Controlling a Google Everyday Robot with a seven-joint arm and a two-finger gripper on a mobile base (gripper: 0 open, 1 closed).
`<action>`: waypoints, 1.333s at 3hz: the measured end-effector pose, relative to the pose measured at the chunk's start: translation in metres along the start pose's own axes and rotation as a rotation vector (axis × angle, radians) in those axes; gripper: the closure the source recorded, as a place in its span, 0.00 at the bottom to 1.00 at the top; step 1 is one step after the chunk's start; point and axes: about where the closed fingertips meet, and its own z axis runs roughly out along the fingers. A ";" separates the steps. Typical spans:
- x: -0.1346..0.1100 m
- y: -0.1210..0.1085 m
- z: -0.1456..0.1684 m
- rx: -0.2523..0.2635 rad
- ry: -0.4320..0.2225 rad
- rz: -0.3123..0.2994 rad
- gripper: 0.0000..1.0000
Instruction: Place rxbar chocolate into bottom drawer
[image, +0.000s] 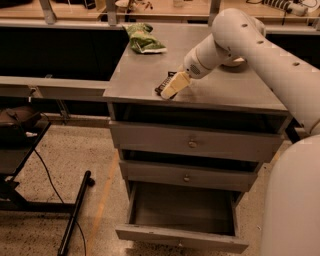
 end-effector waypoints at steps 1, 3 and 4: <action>-0.001 0.000 -0.002 0.000 0.000 0.000 0.87; -0.004 -0.001 -0.004 0.000 0.000 0.000 1.00; -0.014 0.012 -0.013 -0.049 -0.086 -0.005 1.00</action>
Offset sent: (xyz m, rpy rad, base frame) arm -0.0244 0.0027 0.0132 0.1467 -0.0072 0.0609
